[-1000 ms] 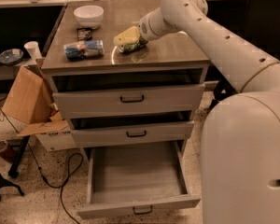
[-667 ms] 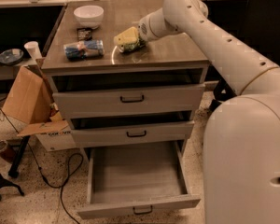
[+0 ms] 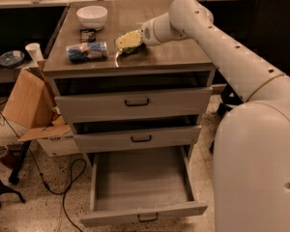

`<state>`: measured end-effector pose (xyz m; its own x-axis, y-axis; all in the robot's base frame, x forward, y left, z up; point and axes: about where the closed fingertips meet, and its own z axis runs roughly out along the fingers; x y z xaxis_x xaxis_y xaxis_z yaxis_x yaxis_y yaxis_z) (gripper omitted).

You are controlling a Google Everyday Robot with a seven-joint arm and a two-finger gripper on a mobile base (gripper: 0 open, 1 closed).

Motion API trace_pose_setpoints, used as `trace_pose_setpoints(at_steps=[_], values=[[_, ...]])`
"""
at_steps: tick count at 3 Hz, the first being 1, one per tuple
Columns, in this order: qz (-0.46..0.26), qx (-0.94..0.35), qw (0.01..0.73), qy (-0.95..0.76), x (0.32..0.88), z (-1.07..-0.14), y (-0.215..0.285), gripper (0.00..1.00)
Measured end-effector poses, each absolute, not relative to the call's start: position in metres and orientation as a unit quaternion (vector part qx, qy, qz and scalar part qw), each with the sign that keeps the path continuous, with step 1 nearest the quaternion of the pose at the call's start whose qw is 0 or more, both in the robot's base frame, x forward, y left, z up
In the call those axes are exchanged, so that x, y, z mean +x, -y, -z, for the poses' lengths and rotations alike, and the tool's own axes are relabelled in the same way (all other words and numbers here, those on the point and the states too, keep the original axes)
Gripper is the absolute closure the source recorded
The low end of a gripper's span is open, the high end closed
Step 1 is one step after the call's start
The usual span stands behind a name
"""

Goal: Place green can into bottom drawer

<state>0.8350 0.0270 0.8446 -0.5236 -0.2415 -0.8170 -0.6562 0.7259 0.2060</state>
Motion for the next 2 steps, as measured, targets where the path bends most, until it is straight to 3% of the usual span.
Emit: trace_pose_setpoints(at_steps=[1, 2], values=[[-0.25, -0.262, 0.409, -0.838, 0.823, -0.849, -0.01, 0.87], [-0.225, -0.241, 0.426, -0.843, 0.801, -0.868, 0.029, 1.0]])
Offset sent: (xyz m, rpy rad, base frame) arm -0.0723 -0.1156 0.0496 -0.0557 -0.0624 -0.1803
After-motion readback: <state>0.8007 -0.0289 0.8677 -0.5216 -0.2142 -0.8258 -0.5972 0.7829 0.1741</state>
